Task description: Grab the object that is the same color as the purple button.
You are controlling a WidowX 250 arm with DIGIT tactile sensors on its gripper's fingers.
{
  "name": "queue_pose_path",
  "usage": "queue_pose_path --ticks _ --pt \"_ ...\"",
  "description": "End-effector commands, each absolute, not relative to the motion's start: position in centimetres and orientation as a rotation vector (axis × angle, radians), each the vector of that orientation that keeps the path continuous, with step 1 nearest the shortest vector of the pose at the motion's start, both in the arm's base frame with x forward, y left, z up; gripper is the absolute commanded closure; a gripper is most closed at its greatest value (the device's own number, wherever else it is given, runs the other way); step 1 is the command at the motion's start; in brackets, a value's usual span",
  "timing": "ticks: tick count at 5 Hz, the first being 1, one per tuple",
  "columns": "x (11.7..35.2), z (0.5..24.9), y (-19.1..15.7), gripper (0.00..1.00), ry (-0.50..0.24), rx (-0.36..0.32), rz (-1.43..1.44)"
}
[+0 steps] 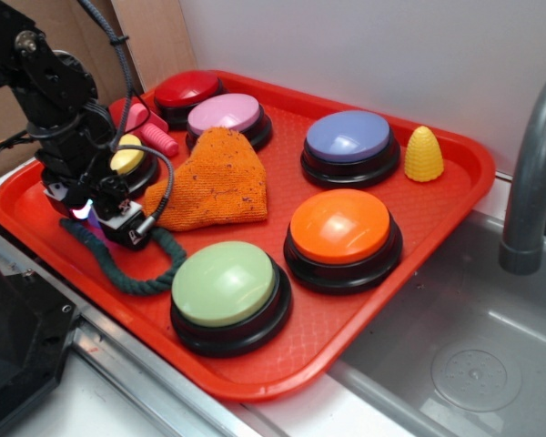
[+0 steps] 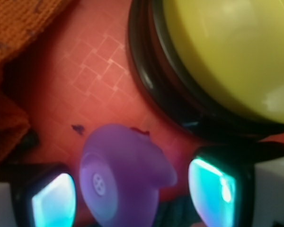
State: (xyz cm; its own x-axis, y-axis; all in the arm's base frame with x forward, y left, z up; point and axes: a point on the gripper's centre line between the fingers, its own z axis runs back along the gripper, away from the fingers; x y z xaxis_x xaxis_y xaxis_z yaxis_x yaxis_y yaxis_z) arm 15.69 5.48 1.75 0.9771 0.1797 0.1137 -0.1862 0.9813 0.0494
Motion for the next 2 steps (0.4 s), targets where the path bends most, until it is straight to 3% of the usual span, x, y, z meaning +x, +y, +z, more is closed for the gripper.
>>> queue_pose_path --ticks 1,2 --pt "16.99 2.25 6.28 1.00 -0.150 0.073 0.203" --pt "17.02 2.25 6.36 1.00 -0.142 0.078 0.204"
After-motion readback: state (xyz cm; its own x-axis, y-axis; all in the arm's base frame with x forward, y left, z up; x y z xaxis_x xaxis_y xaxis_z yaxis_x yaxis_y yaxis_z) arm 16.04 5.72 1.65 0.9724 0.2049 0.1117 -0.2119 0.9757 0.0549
